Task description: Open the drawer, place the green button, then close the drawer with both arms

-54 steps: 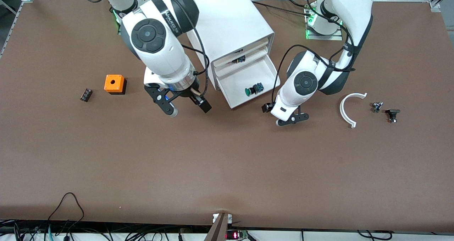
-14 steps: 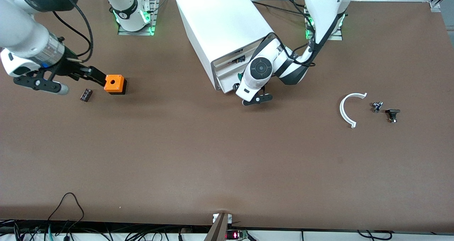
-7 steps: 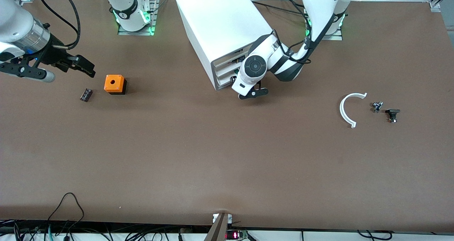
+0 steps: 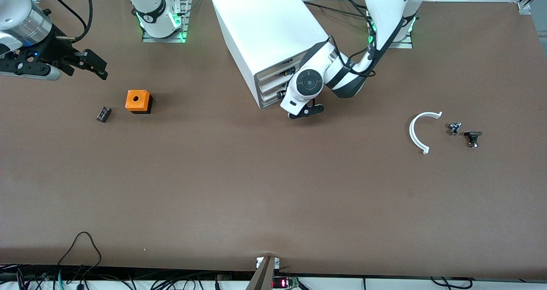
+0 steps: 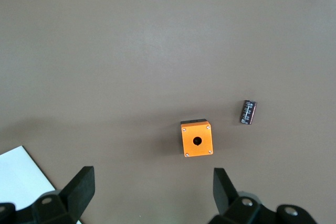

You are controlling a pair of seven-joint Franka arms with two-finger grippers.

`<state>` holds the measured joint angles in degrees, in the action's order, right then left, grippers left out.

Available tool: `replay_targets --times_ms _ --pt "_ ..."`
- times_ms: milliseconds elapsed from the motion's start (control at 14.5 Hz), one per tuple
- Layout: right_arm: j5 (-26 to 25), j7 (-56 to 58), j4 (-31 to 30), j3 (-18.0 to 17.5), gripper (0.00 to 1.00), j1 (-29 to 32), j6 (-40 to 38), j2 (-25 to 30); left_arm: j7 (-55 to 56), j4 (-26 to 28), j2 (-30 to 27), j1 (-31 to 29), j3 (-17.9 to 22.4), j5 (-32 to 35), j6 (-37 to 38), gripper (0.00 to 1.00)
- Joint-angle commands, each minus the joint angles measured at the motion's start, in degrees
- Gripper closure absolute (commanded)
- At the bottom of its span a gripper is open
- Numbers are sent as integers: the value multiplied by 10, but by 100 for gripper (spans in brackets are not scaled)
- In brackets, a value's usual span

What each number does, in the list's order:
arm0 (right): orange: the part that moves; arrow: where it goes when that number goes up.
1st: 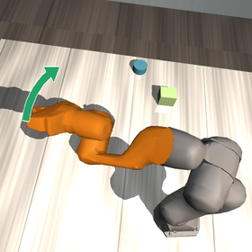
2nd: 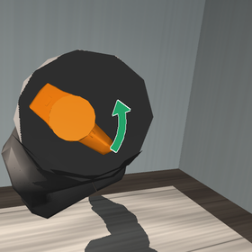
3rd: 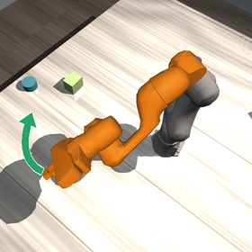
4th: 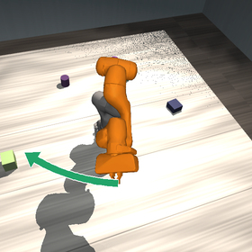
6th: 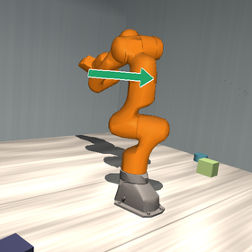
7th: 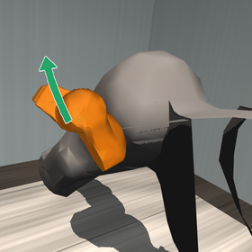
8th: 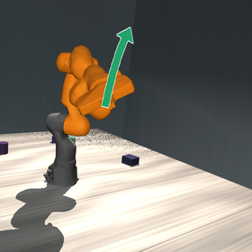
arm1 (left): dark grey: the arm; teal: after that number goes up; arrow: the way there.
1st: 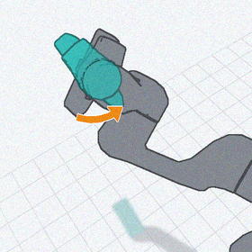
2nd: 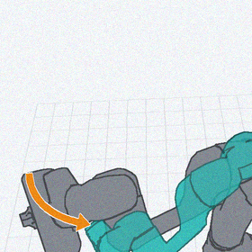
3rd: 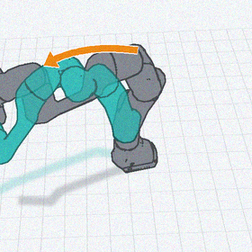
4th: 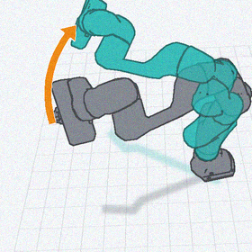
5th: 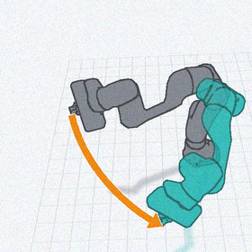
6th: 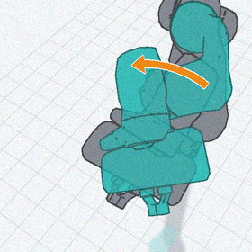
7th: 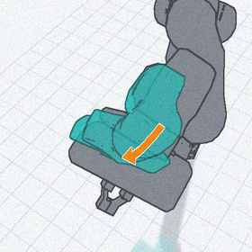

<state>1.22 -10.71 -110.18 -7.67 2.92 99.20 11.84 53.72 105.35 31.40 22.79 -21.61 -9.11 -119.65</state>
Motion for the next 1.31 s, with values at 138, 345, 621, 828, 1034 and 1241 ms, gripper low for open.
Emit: replay_targets --times_ms 138,345,621,828,1034,1241 --pt "-3 48 13 -14 0 16 4 3 -26 -62 -7 -25 9 -4 50 0" --pt "-3 48 40 -14 0 15 7 -15 -86 -123 -7 -75 13 0 109 0" --pt "-28 49 131 -15 0 15 -19 -82 -132 -210 -7 -102 15 116 203 0" --pt "-30 45 133 -15 0 11 -28 -82 -218 -265 -9 -130 16 130 264 0" --pt "-28 46 134 -15 0 9 -28 -82 -272 -288 -24 -166 15 131 308 0" --pt "-28 46 134 -15 0 9 -29 -81 -323 -285 -48 -199 15 131 323 0"
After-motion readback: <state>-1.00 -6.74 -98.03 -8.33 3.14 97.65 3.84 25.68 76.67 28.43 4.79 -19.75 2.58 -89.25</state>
